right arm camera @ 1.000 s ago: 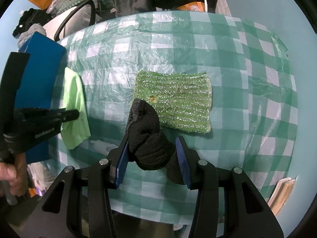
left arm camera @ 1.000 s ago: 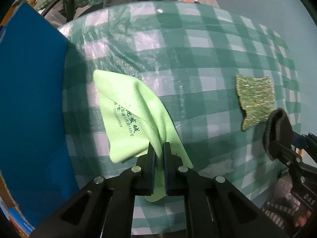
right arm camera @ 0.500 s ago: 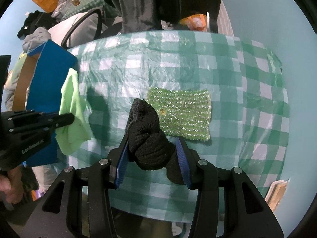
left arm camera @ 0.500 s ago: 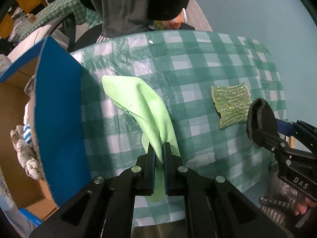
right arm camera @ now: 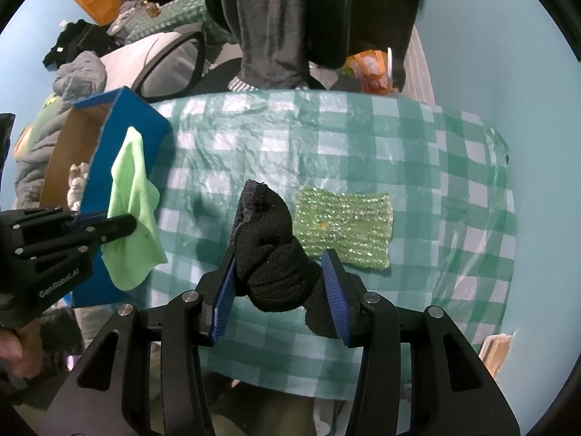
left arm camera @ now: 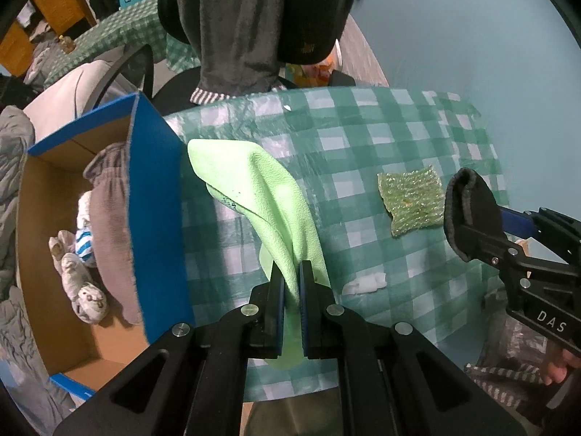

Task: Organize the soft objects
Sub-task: 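Lift the green cloth with the left tool while the right tool lifts the black glove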

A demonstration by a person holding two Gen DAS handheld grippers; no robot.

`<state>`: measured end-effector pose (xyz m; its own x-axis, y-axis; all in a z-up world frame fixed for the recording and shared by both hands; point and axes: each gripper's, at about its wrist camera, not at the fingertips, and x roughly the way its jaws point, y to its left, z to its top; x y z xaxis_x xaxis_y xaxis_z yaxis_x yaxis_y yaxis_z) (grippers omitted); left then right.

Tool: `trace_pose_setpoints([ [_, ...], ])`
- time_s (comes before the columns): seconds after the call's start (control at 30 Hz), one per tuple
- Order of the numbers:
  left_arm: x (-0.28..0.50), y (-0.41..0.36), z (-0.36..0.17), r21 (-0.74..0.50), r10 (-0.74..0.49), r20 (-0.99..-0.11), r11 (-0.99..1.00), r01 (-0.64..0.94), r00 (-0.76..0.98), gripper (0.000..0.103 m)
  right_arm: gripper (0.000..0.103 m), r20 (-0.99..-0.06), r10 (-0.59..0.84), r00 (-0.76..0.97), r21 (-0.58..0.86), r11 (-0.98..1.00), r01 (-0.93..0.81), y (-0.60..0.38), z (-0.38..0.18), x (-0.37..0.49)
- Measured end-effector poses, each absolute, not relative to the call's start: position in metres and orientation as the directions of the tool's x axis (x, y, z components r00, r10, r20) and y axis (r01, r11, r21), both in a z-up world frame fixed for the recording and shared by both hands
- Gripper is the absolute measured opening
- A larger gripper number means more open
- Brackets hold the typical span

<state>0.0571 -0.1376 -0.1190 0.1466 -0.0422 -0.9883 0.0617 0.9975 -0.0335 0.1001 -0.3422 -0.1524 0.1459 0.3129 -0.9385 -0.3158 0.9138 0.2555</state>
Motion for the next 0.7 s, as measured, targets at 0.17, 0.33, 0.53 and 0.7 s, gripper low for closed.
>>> trace_pose_setpoints([
  [0.17,0.051,-0.130,-0.101,-0.033,-0.043,-0.983,0.998,0.057,0.179,0.007,0.045,-0.930,0.329,0.165,0.261,0.906,-0.334,-0.334,-0.136,0.100],
  [0.33,0.047,-0.118,-0.088,-0.037,-0.045,-0.978,0.998,0.041,0.203,0.007,0.045,-0.922,0.343,0.181,0.264,0.897,-0.355,-0.323,-0.122,0.098],
  [0.53,0.044,-0.103,-0.075,-0.041,-0.043,-0.973,0.999,0.016,0.228,0.007,0.045,-0.916,0.353,0.189,0.264,0.887,-0.379,-0.312,-0.111,0.097],
  [0.7,0.042,-0.092,-0.065,-0.043,-0.041,-0.968,0.999,-0.003,0.246,0.007,0.045,-0.912,0.362,0.194,0.263,0.878,-0.400,-0.300,-0.104,0.099],
])
